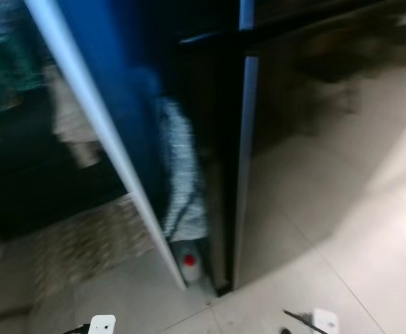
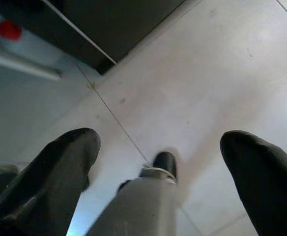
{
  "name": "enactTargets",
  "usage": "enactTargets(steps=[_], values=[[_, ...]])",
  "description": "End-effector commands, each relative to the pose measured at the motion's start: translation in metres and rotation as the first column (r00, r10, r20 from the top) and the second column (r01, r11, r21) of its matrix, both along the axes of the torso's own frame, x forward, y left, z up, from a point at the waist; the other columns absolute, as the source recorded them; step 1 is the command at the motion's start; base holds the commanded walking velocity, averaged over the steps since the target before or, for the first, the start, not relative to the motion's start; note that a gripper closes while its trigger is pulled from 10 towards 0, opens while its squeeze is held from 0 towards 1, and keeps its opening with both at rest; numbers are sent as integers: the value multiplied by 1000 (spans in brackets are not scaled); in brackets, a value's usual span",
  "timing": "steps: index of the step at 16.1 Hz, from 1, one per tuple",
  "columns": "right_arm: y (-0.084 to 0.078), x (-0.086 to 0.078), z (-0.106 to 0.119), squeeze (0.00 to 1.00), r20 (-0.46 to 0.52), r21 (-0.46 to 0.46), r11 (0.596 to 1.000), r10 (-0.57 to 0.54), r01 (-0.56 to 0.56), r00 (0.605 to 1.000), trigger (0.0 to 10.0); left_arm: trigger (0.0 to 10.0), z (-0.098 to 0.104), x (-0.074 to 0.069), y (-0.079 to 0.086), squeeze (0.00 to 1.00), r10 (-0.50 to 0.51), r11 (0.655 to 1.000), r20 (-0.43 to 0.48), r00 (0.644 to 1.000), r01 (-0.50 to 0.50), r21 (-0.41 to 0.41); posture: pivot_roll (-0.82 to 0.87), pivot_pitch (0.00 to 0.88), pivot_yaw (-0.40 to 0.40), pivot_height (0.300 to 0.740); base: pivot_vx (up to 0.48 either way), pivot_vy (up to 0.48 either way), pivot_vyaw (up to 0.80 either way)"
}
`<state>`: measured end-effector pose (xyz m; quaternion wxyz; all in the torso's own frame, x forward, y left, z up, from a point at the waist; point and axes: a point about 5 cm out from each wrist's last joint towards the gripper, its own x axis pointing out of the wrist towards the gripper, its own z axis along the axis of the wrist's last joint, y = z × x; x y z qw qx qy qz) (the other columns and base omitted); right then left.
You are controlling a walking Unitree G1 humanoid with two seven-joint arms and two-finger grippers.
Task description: Restocking fridge
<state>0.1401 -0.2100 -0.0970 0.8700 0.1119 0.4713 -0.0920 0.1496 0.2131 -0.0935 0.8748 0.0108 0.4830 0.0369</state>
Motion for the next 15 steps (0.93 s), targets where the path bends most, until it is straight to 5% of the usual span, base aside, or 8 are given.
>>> enactTargets(steps=[1, 15], values=[[8, 2, -1, 0, 7, 16, 1000, 6, -6, 1000, 10000, 10000, -2, -7, 6, 0, -1, 1000, -33, 999, 1, 19, 65, 87, 47, 740, 0, 0, 800], [5, -4, -2, 0, -23, 15, 997, 73, -72, 997, 10000, 10000, -4, -12, 3, 0, -9, 1000, -47, 999, 10, 20, 89, 0, 26, 740, 0, 0, 800]])
